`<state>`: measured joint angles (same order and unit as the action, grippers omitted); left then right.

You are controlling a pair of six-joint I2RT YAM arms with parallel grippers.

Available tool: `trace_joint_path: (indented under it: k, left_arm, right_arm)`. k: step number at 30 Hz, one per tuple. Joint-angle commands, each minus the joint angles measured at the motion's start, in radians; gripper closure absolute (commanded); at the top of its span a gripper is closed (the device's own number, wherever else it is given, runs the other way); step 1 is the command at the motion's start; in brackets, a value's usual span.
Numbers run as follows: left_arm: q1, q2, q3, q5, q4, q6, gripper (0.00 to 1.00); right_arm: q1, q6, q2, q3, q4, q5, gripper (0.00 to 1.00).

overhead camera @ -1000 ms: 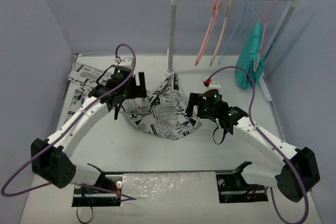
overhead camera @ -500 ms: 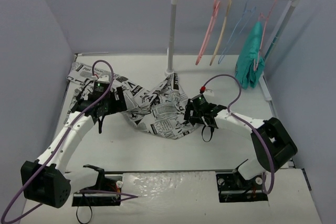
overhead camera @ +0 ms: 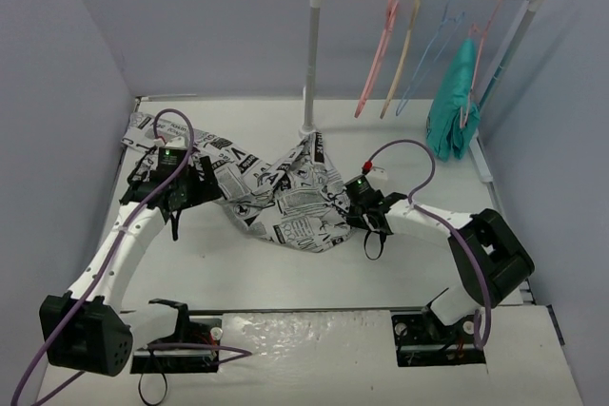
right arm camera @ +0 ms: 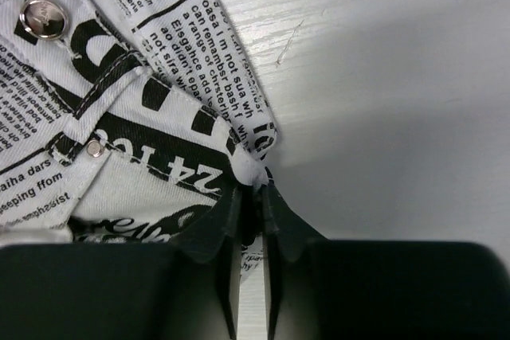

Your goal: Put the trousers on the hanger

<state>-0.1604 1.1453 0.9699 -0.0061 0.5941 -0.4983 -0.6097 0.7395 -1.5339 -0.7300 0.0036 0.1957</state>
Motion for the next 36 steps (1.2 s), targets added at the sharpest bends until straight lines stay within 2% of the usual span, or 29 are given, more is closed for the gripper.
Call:
trace_joint_path:
  k: [1,5,9,12,16,23,28,31,36]
  left_arm:
    - [0.02,0.01,0.032,0.004,-0.029,0.018,0.19]
    - [0.043,0.032,0.03,-0.005,-0.028,0.022,0.21]
    - [0.076,0.06,0.018,-0.003,-0.032,0.009,0.23]
    - [0.092,0.081,-0.002,0.006,-0.065,-0.006,0.24]
    - [0.119,0.138,-0.01,0.004,-0.097,-0.045,0.27]
    - [0.231,0.226,-0.016,-0.01,-0.095,-0.115,0.35]
    - [0.268,0.206,-0.084,-0.016,-0.136,-0.11,0.4]
    - [0.277,0.226,-0.114,0.006,-0.205,-0.107,0.4]
    - [0.295,0.296,-0.073,0.031,-0.239,-0.132,0.4]
  right_arm:
    - [0.062,-0.017,0.101,-0.054,-0.131,0.104,1.0]
    - [0.28,-0.105,0.28,-0.1,-0.251,0.151,1.0]
    - [0.418,-0.164,0.344,-0.146,-0.345,0.163,1.0]
    - [0.545,-0.185,0.386,-0.135,-0.357,0.084,1.0]
    - [0.622,-0.187,0.412,-0.129,-0.361,-0.001,1.0]
    - [0.648,-0.21,0.425,-0.165,-0.375,-0.045,1.0]
    - [0.666,-0.222,0.428,-0.18,-0.384,-0.068,1.0]
    - [0.672,-0.229,0.428,-0.188,-0.383,-0.089,1.0]
    - [0.673,-0.242,0.429,-0.194,-0.383,-0.095,1.0]
